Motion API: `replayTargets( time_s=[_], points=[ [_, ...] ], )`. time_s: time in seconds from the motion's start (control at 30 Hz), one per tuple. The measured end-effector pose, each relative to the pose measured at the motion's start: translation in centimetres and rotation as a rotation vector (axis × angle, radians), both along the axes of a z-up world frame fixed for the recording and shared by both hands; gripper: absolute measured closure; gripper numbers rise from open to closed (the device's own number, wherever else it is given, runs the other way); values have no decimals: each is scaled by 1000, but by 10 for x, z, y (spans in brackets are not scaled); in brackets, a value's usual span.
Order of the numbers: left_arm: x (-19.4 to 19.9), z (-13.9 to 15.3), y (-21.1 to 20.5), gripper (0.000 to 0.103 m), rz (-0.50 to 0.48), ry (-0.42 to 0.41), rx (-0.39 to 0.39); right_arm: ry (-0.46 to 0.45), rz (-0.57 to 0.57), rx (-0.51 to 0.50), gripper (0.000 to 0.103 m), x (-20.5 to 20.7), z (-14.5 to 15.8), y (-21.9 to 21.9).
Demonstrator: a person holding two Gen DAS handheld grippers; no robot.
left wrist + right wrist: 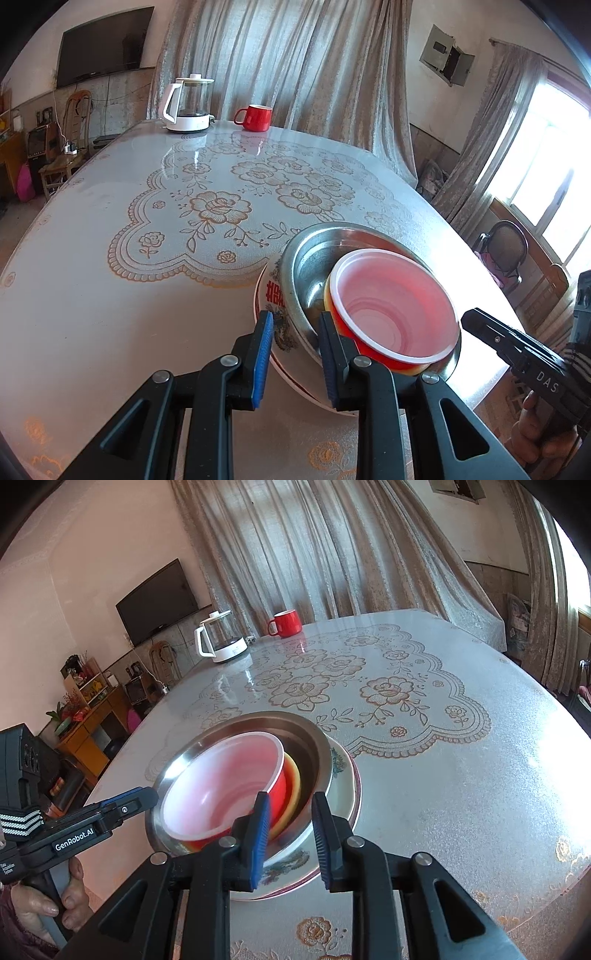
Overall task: Organize plates and bowls
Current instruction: 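Lower the nested bowls onto the plate stack with both grippers, then open both grippers and pull them back from the stack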
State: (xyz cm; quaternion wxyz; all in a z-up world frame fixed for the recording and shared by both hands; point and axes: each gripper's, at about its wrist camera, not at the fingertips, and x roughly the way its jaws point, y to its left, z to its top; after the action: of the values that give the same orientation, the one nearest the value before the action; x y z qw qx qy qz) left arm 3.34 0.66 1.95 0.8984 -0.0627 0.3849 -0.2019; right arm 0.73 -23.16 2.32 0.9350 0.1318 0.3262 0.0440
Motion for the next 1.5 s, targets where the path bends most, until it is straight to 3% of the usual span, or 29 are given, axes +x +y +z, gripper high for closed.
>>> replayTargets(
  time_s=[0.1,0.33,0.5,0.8,1.17,1.23,1.47,1.5],
  points=[
    [-4,3,15,78,32,-10,-40,-13,26,3,74,-7,2,3],
    [-8,-2,55,78,74,-12,-76,23,67,-24,71,-21,-10,15],
    [-16,-20,60,78,7,30,-120,56,56,34,68,-23,-23,11],
    [-30,-38,29,78,-149,68,-146,112,59,74,68,-23,-41,5],
    [-37,-33,2,77,-169,13,-55,103,86,68,66,-18,-44,15],
    [-40,-31,0,66,-145,-7,-13,99,82,45,66,-20,-42,17],
    [-46,-25,9,54,10,-36,68,79,18,-47,66,-27,-36,29],
    [-47,-25,12,49,37,-39,82,66,2,-64,65,-30,-34,32]
  ],
)
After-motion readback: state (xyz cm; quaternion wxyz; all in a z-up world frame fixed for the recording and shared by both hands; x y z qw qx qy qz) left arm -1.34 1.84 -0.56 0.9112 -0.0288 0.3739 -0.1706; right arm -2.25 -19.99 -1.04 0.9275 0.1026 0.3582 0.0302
